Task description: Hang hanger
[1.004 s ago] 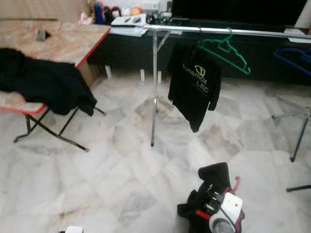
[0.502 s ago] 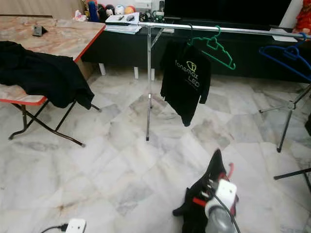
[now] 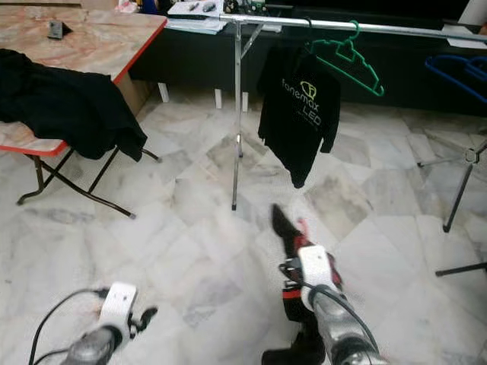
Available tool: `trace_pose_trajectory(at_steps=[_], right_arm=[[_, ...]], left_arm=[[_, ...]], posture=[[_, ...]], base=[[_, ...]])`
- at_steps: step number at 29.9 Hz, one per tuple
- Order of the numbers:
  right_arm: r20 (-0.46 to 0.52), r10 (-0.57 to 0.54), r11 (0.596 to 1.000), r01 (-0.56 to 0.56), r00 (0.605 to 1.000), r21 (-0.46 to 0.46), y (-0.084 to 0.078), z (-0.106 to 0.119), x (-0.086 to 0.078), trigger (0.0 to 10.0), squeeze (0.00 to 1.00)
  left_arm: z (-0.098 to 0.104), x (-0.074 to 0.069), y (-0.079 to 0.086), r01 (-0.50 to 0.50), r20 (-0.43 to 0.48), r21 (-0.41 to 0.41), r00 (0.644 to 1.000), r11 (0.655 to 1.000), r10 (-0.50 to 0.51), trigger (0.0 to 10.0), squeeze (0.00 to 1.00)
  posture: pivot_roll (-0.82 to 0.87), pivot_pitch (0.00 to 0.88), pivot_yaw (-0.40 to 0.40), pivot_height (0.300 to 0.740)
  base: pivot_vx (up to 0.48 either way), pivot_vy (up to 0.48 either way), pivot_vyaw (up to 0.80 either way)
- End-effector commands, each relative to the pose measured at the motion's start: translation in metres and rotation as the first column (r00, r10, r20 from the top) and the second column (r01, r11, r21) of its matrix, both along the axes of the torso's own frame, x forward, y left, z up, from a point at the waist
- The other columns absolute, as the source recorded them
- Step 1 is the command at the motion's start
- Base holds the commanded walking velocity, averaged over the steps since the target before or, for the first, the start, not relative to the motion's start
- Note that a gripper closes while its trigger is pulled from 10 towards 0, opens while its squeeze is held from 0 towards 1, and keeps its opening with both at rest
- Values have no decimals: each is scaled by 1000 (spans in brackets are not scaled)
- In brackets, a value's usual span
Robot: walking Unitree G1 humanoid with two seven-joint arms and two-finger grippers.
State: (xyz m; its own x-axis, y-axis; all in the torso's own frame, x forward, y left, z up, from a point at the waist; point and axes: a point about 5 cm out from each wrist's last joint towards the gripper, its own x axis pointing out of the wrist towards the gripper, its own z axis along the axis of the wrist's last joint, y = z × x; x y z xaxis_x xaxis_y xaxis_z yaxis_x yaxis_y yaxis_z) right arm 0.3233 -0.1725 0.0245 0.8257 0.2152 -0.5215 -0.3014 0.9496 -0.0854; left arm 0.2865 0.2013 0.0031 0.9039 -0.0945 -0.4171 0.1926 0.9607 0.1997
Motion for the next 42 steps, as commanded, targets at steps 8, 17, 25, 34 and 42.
trace_pose_trajectory(at_steps=[8,17,25,34,42], right_arm=[[61,256,966,-254,965,-37,10,42,27,10000,0],[73,523,851,-515,849,-102,36,74,41,10000,0],[57,648,758,-636,759,-145,51,90,46,10000,0],[85,598,799,-585,797,-141,59,103,55,10000,0],[157,557,831,-548,816,-96,78,122,64,10000,0]], left_arm=[[42,21,-13,153,225,75,960,985,-167,10000,0],[74,26,-53,449,274,133,840,883,-469,10000,0],[95,32,-64,493,317,198,786,847,-531,10000,0],[92,26,-70,508,255,229,792,831,-554,10000,0],[99,27,-78,473,289,201,808,858,-514,10000,0]], posture=[[54,149,-53,740],[63,125,-68,740],[71,141,-88,740],[72,166,-96,740],[65,179,-100,740]], base=[[0,0,0],[0,0,0],[0,0,0],[0,0,0],[0,0,0]])
